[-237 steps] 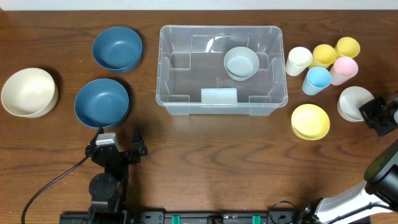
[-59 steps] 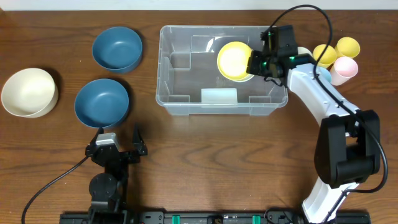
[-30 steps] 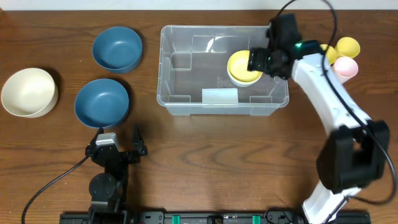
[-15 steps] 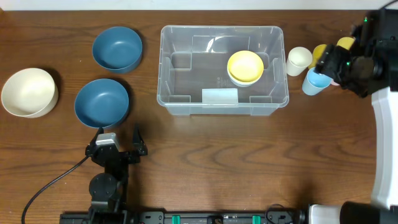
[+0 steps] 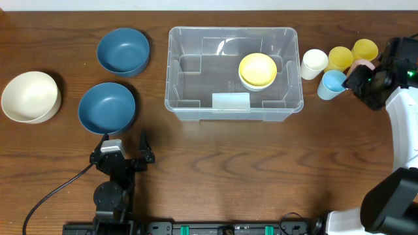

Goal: Pack container
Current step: 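Grasp the light blue cup with the right gripper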

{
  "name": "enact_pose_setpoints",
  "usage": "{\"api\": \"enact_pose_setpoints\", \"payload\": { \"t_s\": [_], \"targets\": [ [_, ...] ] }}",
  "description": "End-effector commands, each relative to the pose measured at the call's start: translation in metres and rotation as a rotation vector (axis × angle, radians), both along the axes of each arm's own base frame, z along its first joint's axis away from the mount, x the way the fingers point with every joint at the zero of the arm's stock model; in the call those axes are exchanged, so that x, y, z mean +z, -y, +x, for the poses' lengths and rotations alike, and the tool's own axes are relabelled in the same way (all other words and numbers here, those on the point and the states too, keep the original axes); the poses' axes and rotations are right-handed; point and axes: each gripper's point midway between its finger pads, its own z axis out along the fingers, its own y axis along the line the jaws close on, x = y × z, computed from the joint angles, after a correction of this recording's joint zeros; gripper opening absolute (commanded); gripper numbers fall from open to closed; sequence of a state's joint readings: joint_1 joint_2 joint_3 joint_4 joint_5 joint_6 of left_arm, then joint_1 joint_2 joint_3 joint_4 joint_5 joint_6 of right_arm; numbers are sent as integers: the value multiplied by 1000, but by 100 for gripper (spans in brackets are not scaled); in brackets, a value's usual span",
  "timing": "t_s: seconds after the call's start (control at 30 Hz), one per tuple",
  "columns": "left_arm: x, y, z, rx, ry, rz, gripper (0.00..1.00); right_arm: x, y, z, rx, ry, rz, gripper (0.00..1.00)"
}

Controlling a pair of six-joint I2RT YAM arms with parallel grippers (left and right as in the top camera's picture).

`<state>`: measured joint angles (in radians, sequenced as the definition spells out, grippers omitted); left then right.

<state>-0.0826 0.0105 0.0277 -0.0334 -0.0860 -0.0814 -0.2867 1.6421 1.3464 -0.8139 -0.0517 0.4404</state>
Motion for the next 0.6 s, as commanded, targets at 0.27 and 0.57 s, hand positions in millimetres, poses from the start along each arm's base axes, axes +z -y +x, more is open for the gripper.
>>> {"api": "enact_pose_setpoints", "payload": {
  "t_s": [0.27, 0.57],
  "targets": [
    [-18, -2, -1, 15, -51, 9, 98, -73, 3, 24, 13, -80, 54, 50],
    [-18, -2, -1, 15, -51, 9, 98, -79, 5, 30, 23, -69, 39, 14]
  ]
}}
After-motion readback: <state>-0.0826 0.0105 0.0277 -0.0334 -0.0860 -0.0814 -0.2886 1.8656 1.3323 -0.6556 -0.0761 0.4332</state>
